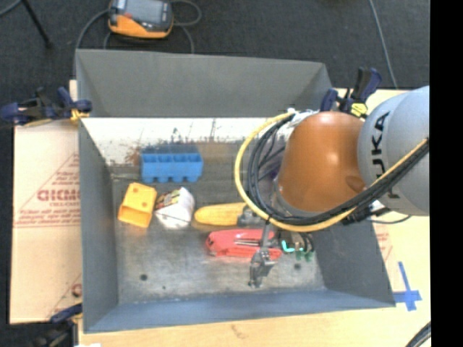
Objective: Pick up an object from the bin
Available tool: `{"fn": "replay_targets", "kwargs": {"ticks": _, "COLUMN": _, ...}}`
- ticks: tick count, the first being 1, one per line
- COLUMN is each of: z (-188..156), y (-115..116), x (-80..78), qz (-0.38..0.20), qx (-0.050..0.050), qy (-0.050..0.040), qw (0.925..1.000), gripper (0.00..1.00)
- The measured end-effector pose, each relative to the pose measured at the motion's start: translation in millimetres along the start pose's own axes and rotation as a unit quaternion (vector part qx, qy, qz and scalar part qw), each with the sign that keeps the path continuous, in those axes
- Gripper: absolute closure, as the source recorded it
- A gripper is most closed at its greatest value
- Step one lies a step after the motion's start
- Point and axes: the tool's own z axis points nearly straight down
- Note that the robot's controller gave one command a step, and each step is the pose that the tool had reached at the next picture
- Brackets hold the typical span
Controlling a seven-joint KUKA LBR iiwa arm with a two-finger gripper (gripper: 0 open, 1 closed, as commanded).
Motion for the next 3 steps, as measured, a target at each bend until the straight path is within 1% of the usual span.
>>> {"fn": "replay_targets", "kwargs": {"ticks": 1, "z": -2, "y": 0, "x": -1.6, "qz": 0.001, "qx": 0.0, "qy": -0.0032, "qw": 1.0, "gripper": 0.0}}
{"fn": "replay_targets", "kwargs": {"ticks": 2, "z": 40, "y": -6, "x": -18.4, "qz": -0.006, "qx": 0.001, "qy": -0.0081, "qw": 0.9999, "gripper": 0.0}}
{"fn": "replay_targets", "kwargs": {"ticks": 3, "z": 78, "y": -22, "x": -17.1, "qz": -0.076, "qx": 0.001, "qy": -0.0011, "qw": 0.9971, "gripper": 0.0}}
